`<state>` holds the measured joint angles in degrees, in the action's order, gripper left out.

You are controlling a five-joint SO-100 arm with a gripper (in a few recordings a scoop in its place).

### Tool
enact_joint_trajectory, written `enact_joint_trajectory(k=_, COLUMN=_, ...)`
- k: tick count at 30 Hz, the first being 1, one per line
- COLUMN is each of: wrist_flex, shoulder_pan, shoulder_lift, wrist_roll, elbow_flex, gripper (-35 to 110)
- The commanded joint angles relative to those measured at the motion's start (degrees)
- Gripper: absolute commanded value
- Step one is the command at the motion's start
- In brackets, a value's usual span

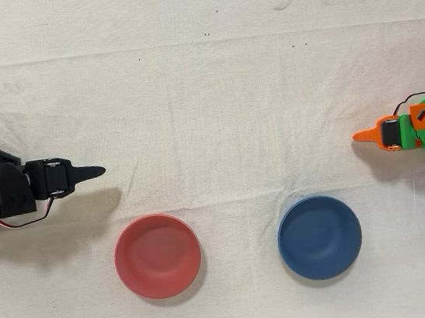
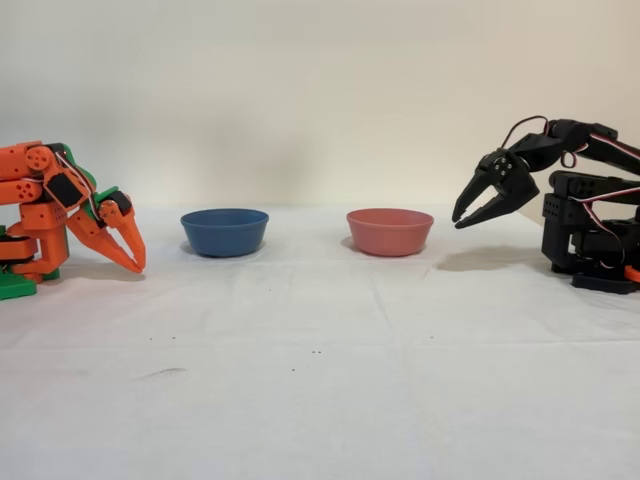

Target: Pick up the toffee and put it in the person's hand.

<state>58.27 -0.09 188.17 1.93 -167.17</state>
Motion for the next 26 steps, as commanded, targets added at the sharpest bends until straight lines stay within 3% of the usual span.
enact_joint_trajectory(k=1, wrist_flex=0.6, shoulder_pan=0.0, shoulder_lift=2.1, wrist_roll=-0.6, elbow_flex=-1.4, gripper=0)
enact_joint_trajectory(k=26, wrist_flex=1.6, shoulder_pan=-0.1, shoulder_lift=4.8, wrist_roll=0.2, elbow_flex=-10.0, gripper=0)
